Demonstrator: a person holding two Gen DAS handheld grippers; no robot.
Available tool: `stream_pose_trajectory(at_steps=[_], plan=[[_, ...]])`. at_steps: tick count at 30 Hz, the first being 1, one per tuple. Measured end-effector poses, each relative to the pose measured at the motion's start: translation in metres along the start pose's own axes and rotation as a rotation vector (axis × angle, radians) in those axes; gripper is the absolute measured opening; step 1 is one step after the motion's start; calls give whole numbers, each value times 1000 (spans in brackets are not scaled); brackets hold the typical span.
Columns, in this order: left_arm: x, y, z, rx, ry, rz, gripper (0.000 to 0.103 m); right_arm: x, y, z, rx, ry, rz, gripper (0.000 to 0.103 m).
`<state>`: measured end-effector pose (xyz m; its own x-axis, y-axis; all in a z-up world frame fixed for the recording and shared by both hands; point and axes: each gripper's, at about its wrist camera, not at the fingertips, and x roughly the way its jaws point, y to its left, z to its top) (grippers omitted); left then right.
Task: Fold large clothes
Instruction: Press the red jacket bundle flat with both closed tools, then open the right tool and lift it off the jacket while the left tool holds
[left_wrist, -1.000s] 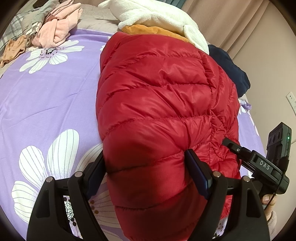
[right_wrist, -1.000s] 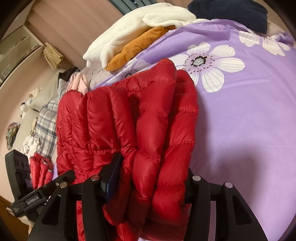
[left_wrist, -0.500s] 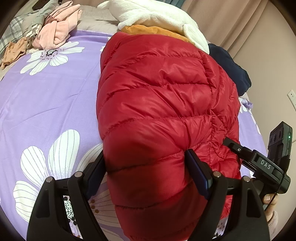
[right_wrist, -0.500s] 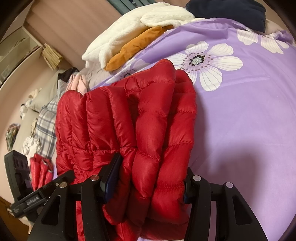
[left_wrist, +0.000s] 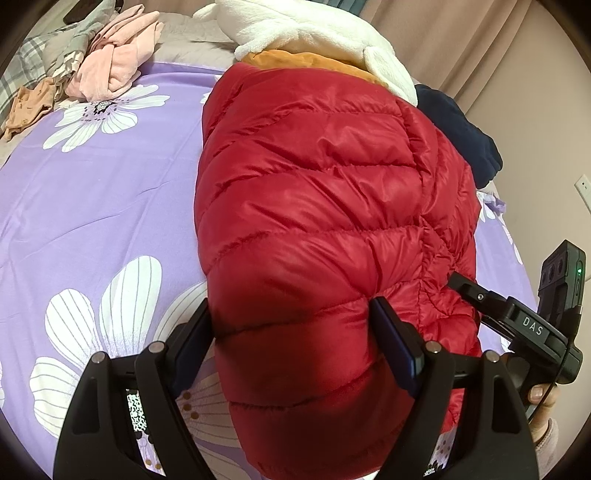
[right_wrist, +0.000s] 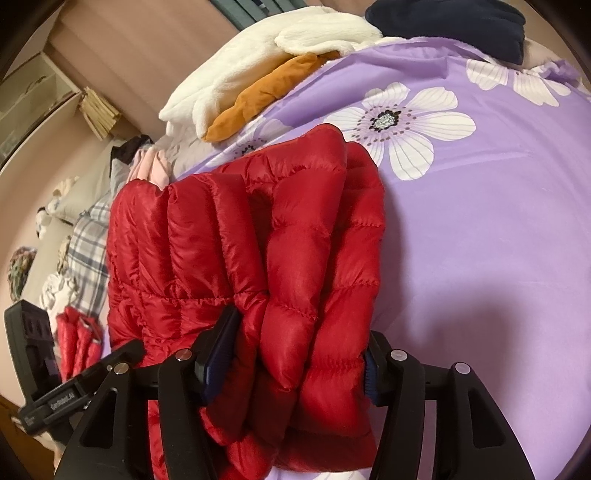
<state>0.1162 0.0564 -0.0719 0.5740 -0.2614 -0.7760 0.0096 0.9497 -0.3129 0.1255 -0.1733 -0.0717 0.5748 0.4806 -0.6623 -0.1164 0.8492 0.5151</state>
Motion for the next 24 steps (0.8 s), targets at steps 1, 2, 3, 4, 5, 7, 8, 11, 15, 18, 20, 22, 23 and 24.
stream_pose_trajectory(at_steps=[1,2,3,4,5,7,8,11,15,18,20,22,23,24], plan=[[0,0,0,0,0,1,84,-1,0,0,0,0,-2,57],[-1,1,0,0,0,3,84,-1,0,-1,-1,-1,-5,58],[-1,0,-1,1,0,4,84,-1,1,0,-1,-2,-7,58],[-1,-1,-1,2,0,5,84,-2,1,0,-2,-3,-9,58],[-2,0,-1,3,0,7,84,-2,1,-1,-2,-4,-13,59],[-2,-1,-2,6,0,9,84,-3,1,-1,-4,-7,-21,60],[-2,-1,-2,8,0,11,84,-4,2,-2,-6,-9,-25,60],[-3,-2,-3,11,-1,14,84,-6,2,-2,-8,-13,-37,60],[-4,-3,-4,12,-1,16,84,-10,2,-1,-14,-24,-54,60],[-4,-3,-5,13,-1,19,84,-14,2,-1,-17,-33,-65,60],[-5,-3,-5,13,-1,21,84,-16,2,-1,-22,-39,-74,60],[-6,-4,-5,14,-1,24,84,-19,3,-1,-28,-47,-85,60],[-7,-4,-6,14,-1,25,84,-20,3,-1,-33,-52,-94,60],[-7,-4,-6,15,-2,27,84,-22,4,-1,-38,-60,-106,60]])
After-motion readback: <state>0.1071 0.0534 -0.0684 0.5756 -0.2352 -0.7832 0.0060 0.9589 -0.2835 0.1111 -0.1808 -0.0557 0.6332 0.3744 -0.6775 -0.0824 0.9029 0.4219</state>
